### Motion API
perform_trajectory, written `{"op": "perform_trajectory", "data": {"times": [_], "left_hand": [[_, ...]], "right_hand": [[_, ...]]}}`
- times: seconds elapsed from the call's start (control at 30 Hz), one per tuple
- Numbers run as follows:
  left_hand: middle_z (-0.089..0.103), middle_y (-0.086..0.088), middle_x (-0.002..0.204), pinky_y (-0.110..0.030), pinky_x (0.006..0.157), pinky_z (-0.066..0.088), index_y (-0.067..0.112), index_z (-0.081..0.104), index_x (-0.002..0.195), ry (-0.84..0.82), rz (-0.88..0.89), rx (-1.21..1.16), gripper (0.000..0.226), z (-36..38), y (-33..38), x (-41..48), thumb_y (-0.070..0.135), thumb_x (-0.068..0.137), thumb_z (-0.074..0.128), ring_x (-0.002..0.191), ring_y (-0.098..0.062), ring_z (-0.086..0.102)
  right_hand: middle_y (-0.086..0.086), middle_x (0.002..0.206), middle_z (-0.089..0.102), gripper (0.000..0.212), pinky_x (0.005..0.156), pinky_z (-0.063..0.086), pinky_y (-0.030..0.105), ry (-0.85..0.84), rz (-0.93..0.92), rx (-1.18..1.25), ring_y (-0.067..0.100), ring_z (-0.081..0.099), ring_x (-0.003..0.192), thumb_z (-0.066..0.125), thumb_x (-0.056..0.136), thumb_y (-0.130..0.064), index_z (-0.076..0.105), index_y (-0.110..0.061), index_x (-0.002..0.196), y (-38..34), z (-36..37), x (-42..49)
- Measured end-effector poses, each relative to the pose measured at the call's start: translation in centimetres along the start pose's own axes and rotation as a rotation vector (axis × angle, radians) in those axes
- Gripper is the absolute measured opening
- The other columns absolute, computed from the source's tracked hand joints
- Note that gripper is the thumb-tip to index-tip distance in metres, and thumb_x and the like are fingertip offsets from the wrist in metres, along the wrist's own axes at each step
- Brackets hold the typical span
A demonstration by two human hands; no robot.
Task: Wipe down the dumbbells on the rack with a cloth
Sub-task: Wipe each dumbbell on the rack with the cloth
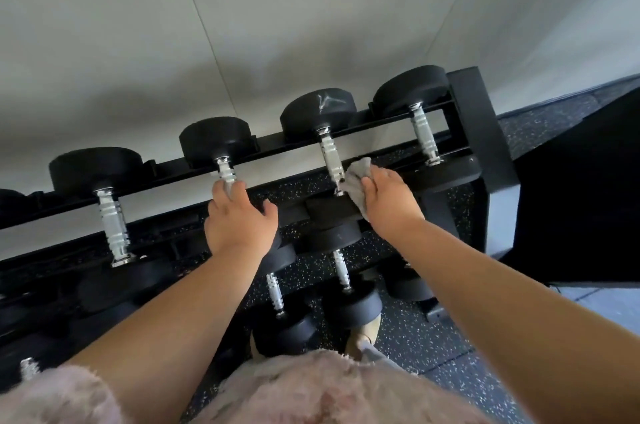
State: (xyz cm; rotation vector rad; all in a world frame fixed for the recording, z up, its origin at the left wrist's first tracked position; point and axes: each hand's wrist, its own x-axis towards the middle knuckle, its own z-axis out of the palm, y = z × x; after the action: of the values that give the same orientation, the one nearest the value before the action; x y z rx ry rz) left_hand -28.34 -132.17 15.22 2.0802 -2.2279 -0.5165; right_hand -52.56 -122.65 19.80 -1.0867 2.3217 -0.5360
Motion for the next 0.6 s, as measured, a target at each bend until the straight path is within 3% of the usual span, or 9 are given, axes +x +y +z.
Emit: {"op": "perform_trajectory", "data": {"times": [0.1, 0.17, 0.27, 0.33, 0.43, 0.5, 0.6], "left_hand": [[0.035, -0.001, 0.155, -0.042, 0.082, 0.052, 0.023, 0.053, 0.133, 0.034, -0.029, -0.033, 0.049, 0.1, 0.3, 0.0, 0.053, 0.095, 0.057, 0.12, -0.03, 0.056], [0.043, 0.0, 0.15, -0.039, 0.078, 0.049, 0.025, 0.051, 0.137, 0.062, -0.067, -0.126, 0.049, -0.2, 0.5, -0.1, 0.052, 0.096, 0.058, 0.113, -0.029, 0.06], [0.058, -0.008, 0.137, -0.049, 0.09, 0.054, 0.028, 0.035, 0.151, 0.1, -0.386, -0.304, 0.062, -0.4, 1.0, 0.7, 0.057, 0.098, 0.049, 0.108, -0.035, 0.064], [0.066, -0.011, 0.123, -0.051, 0.093, 0.053, 0.026, 0.037, 0.149, 0.084, -0.511, -0.26, 0.062, -0.2, 1.2, 1.2, 0.062, 0.098, 0.039, 0.104, -0.037, 0.065], [0.067, -0.002, 0.091, -0.043, 0.078, 0.051, 0.024, 0.052, 0.124, 0.052, -0.502, -0.191, 0.049, 0.0, 1.3, 1.3, 0.063, 0.099, 0.037, 0.084, -0.031, 0.063], [0.065, -0.001, 0.086, -0.041, 0.072, 0.046, 0.023, 0.054, 0.118, 0.055, -0.499, -0.178, 0.044, 0.1, 1.4, 1.3, 0.06, 0.099, 0.041, 0.08, -0.03, 0.061], [0.066, -0.002, 0.088, -0.039, 0.071, 0.042, 0.021, 0.055, 0.118, 0.071, -0.496, -0.153, 0.041, -0.1, 1.8, 1.4, 0.056, 0.1, 0.045, 0.08, -0.031, 0.058]], "right_hand": [[0.007, 0.157, 0.04, 0.048, 0.122, 0.03, 0.047, -0.046, -0.331, -0.256, 0.029, 0.031, 0.148, 0.037, 0.108, -0.043, 0.047, -0.023, 0.15, -1.6, 1.7, -1.3], [0.006, 0.152, 0.048, 0.042, 0.121, 0.031, 0.053, -0.023, -0.619, -0.34, 0.032, 0.035, 0.146, 0.049, 0.104, -0.042, 0.057, -0.029, 0.143, -1.4, 2.8, -2.1], [0.005, 0.136, 0.06, 0.034, 0.109, 0.045, 0.051, -0.006, -0.846, -0.306, 0.031, 0.052, 0.13, 0.063, 0.097, -0.033, 0.068, -0.029, 0.131, 0.7, 2.4, -0.4], [0.004, 0.137, 0.058, 0.037, 0.104, 0.05, 0.046, -0.057, -0.744, -0.252, 0.028, 0.055, 0.125, 0.057, 0.102, -0.038, 0.063, -0.027, 0.136, 1.3, 1.2, 0.9], [0.009, 0.139, 0.052, 0.045, 0.098, 0.05, 0.044, -0.065, -0.413, -0.246, 0.03, 0.055, 0.121, 0.042, 0.106, -0.038, 0.045, -0.021, 0.148, 0.8, -0.2, 3.8], [0.013, 0.14, 0.052, 0.049, 0.099, 0.047, 0.045, -0.098, -0.26, -0.169, 0.034, 0.055, 0.123, 0.042, 0.106, -0.035, 0.038, -0.014, 0.151, -1.0, -0.7, 6.0], [0.014, 0.152, 0.043, 0.064, 0.11, 0.041, 0.043, -0.086, -0.121, 0.194, 0.032, 0.047, 0.136, 0.051, 0.104, -0.036, 0.024, -0.014, 0.158, -4.8, -0.2, 8.7]]}}
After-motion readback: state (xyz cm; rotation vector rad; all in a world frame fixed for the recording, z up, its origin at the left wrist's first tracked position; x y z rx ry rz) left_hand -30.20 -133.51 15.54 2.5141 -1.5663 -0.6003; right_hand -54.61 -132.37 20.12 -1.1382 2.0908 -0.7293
